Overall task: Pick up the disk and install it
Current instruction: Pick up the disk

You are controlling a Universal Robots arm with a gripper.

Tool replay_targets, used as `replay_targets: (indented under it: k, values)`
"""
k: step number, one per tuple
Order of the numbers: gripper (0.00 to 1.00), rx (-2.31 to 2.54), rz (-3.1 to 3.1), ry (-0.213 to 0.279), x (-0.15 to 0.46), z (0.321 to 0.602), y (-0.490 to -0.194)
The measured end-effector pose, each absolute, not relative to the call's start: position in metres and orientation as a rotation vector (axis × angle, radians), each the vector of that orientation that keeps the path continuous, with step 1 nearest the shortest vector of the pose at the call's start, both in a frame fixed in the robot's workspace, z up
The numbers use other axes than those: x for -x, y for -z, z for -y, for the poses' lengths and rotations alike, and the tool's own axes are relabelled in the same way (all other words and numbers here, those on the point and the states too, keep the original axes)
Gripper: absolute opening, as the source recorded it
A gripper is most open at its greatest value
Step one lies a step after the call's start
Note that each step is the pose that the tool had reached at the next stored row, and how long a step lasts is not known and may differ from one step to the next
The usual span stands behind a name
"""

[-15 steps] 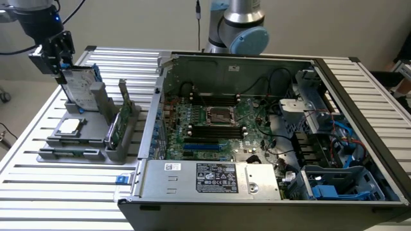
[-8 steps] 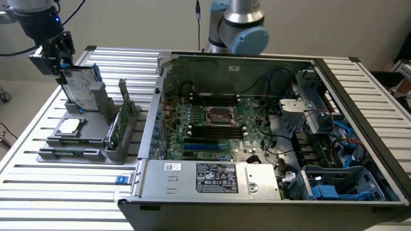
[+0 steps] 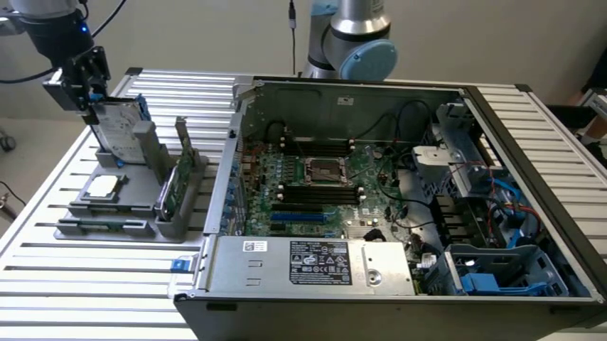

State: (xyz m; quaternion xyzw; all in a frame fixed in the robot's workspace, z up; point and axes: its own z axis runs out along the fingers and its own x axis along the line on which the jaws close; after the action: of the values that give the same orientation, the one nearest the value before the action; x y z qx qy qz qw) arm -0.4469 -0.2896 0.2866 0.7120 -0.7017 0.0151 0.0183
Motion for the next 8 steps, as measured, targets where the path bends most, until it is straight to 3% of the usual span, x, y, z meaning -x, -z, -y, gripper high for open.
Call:
replay_targets:
  k: [3,4,8]
  values:
    - [0.58,-2.211,2.179,-0.047,0.4470,0.2895,-0.2861]
    - [0.51,-2.211,2.179,-0.047,0.4470,0.2896,-0.2860]
    - [0.51,-2.211,2.179,-0.047,0.4469,0.2895,-0.2859]
